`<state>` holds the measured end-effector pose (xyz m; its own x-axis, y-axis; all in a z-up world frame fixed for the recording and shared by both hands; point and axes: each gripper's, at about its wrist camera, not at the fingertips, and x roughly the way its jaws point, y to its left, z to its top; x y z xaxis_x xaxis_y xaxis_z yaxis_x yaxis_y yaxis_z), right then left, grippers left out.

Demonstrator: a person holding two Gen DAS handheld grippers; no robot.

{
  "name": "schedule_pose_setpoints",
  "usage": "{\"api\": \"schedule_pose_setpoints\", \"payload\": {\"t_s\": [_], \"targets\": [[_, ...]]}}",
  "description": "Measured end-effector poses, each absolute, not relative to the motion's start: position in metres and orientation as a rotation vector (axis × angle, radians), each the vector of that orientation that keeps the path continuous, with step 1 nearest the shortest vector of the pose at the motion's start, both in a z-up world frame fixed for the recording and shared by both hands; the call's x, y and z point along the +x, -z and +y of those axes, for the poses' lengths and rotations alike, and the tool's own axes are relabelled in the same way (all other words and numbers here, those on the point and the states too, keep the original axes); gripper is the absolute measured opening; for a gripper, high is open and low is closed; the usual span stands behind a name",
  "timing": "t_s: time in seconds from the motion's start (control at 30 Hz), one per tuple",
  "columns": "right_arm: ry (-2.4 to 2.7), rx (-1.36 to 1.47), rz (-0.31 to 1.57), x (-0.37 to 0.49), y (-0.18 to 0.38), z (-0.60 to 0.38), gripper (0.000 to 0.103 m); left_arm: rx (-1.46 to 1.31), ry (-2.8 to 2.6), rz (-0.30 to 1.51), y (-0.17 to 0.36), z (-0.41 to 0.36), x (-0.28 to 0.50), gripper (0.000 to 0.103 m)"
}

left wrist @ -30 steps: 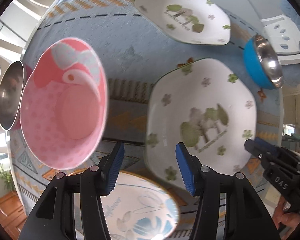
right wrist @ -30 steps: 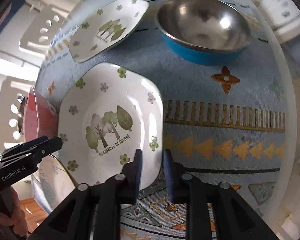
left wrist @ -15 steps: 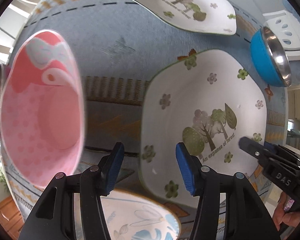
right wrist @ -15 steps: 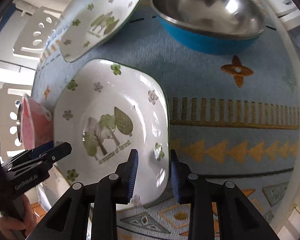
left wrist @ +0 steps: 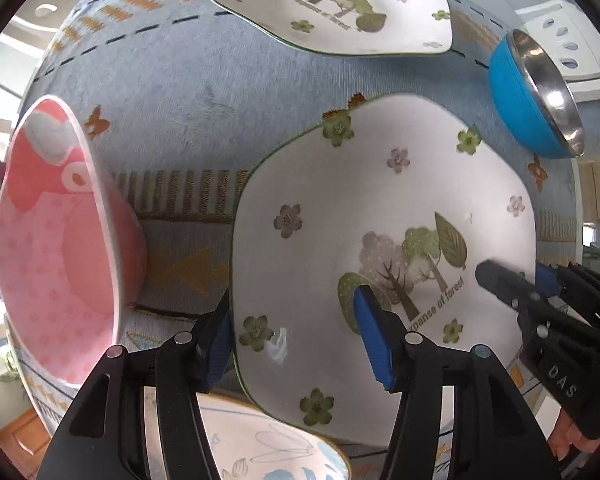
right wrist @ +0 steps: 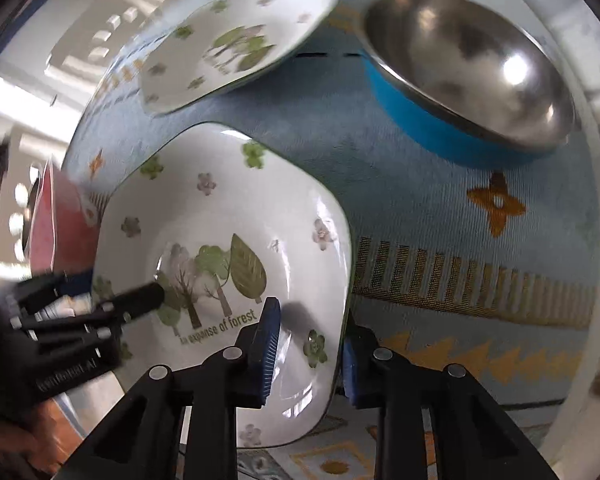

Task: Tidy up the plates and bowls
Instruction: 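Carry the forest plate with both grippers over the Sunflower plate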

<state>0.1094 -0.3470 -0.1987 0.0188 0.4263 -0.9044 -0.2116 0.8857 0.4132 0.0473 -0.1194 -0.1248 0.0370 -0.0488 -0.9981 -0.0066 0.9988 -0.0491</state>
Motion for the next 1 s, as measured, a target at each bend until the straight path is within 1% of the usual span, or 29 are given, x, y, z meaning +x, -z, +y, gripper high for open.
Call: {"api": "schedule_pose_setpoints", "payload": {"t_s": [0.1,0.4,0.53,0.57,0.7,1.0], "targets": [[-0.534,0.175,1.457,0.095,0.197,-0.345,0.027,-0.013,0.045,1.520,0.116,-0.124,0.049,0.054],[-0.543,0.221,1.426,0.062,0.186,-0.351,0.026,-0.033,0.065,1.480,0.091,-0.121,0.058,0.054],[-0.531,0.244,1.413,0.047,0.180,-0.365,0.026,-0.028,0.087,1.453,0.071,-0.112,0.056,0.054],[-0.533,0.244,1.412,0.044,0.179,-0.369,0.027,-0.026,0.090,1.448,0.059,-0.109,0.053,0.054],[-0.545,0.242,1.397,0.024,0.165,-0.386,0.027,-0.050,0.122,1.424,0.046,-0.093,0.039,0.054],[-0.578,0.269,1.384,-0.008,0.135,-0.360,0.026,-0.092,0.133,1.383,0.039,-0.061,-0.001,0.054]]}}
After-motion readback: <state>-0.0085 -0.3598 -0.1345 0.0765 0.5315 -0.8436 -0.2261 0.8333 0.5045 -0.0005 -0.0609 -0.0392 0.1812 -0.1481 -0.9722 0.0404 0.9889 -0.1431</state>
